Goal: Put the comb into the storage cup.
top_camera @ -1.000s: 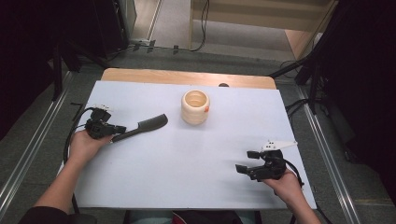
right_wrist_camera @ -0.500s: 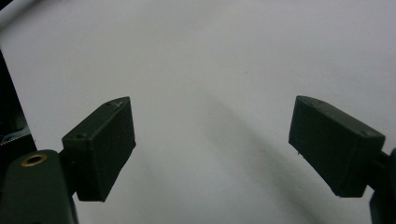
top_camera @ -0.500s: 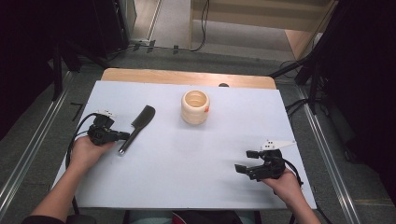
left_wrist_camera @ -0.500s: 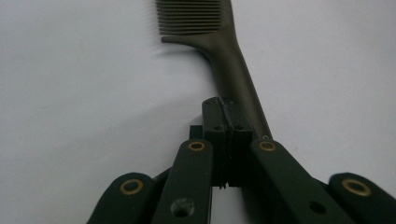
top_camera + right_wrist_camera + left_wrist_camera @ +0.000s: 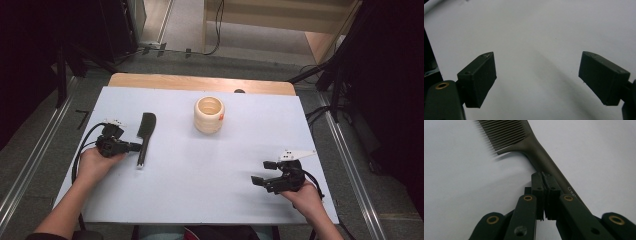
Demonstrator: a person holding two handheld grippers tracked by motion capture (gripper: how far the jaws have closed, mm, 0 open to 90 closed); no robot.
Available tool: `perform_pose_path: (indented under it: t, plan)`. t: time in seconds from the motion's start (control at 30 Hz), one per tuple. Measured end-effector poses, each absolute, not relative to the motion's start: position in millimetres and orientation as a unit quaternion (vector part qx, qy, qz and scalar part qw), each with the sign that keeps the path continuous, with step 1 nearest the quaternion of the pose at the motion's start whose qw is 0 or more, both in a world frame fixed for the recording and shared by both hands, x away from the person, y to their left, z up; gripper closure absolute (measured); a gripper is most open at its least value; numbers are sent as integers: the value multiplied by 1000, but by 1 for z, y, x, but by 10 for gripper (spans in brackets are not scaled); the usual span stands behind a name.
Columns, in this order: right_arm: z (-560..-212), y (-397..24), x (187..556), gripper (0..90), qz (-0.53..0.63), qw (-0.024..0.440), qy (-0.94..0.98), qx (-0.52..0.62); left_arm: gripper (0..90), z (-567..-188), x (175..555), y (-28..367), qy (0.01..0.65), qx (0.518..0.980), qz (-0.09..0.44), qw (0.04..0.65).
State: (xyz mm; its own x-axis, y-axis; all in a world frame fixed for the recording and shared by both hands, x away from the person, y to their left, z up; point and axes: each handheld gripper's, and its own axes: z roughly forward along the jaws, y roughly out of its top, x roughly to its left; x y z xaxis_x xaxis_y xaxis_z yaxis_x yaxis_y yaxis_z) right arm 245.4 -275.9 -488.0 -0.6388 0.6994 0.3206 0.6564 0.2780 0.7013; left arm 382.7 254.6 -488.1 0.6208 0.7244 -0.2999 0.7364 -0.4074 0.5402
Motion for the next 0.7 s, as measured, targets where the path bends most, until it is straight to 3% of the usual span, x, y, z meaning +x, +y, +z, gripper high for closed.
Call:
perform_pose_path:
  t: [0.27, 0.53, 0.7]
  plan:
    - [-488, -276, 245, 127, 425, 27, 799, 424, 760, -479, 379, 263, 454, 818, -8, 354]
    - [-488, -276, 245, 128, 423, 27, 800, 425, 498, -459, 364, 261, 455, 794, 7, 403]
    - [-488, -276, 245, 128, 425, 29, 800, 423, 393, -452, 355, 256, 449, 787, 17, 423]
